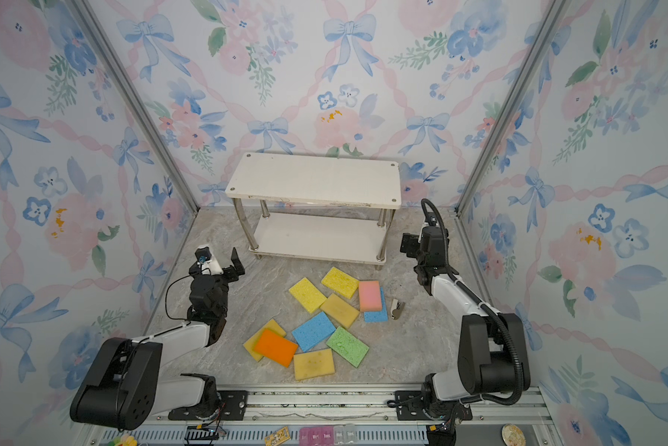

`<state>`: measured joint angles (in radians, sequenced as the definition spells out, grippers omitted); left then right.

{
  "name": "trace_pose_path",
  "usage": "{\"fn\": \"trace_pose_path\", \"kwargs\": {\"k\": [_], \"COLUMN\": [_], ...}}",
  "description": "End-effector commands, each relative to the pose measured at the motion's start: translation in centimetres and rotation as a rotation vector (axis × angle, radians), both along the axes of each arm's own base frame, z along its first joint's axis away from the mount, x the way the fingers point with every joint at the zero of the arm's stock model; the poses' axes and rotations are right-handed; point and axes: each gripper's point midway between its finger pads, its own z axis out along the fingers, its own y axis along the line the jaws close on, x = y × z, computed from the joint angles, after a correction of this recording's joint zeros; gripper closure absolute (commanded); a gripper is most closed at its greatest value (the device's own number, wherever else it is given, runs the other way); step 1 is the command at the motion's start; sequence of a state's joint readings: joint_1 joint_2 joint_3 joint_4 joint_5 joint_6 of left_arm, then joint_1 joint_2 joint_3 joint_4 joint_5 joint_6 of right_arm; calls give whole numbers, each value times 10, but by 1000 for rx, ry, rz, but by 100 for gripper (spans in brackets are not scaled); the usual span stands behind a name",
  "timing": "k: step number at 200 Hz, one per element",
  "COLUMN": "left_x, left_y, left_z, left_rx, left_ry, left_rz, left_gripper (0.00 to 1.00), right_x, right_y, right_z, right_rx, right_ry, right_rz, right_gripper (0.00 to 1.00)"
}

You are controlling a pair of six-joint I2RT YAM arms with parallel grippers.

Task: Arrange cleaning sponges on a shelf
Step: Move the shelf to the top-center of the table.

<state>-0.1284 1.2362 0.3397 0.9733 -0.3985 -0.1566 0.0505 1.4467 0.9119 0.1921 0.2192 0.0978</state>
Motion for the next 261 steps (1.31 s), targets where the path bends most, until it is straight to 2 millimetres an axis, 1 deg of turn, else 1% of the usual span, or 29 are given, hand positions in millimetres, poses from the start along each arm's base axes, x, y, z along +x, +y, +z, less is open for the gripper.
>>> {"fn": "trace_pose_path", "kwargs": {"k": [1,9,17,31,43,52,64,80,81,83,92,106,129,153,179,207,222,236,248,261], "left_x": [-7,-10,-13,-16,-20,-23,-26,-33,-32,-31,-31,-30,-33,-40,-48,-56,-60,-63,-63,-62], "left_y": [10,10,15,16,17,13,5,-6,-7,-9,-20,-38,-64,-90,-113,-139,-152,-160,-164,-166], "left_z": [-3,2,6,12,15,18,28,36,44,51,56,59,54,44,28,10,-4,-15,-20,-22], "left_rx": [-110,-138,-186,-245,-317,-347,-369,-409,-411,-412,-421,-442,-465,-509,-522,-503,-485,-481,-494,-499], "left_ry": [66,76,98,161,202,225,224,217,202,194,210,251,324,395,482,553,603,642,665,673], "left_rz": [61,68,102,130,156,142,93,27,17,-1,-62,-154,-258,-364,-442,-519,-554,-571,-582,-583], "left_gripper": [2,2,2,2,2,2,2,2,2,2,2,2,2,2,2,2,2,2,2,2], "right_x": [-21,-26,-31,-40,-50,-58,-66,-77,-78,-79,-87,-103,-133,-163,-192,-219,-227,-229,-227,-221], "right_y": [-15,-20,-25,-31,-34,-33,-25,-6,-3,-1,11,29,55,70,80,91,99,104,110,116], "right_z": [4,14,25,43,53,57,62,72,72,73,74,68,57,47,33,5,-9,-22,-31,-36], "right_rx": [79,103,135,192,253,305,382,434,438,444,475,495,466,428,386,362,351,333,322,302], "right_ry": [83,80,94,126,172,212,252,268,268,269,283,352,469,549,617,687,702,717,723,728], "right_rz": [-102,-145,-172,-213,-226,-214,-163,-52,-43,-33,23,84,164,197,204,198,191,182,189,203], "right_gripper": [3,3,3,3,3,3,3,3,3,3,3,3,3,3,3,3,3,3,3,3]}}
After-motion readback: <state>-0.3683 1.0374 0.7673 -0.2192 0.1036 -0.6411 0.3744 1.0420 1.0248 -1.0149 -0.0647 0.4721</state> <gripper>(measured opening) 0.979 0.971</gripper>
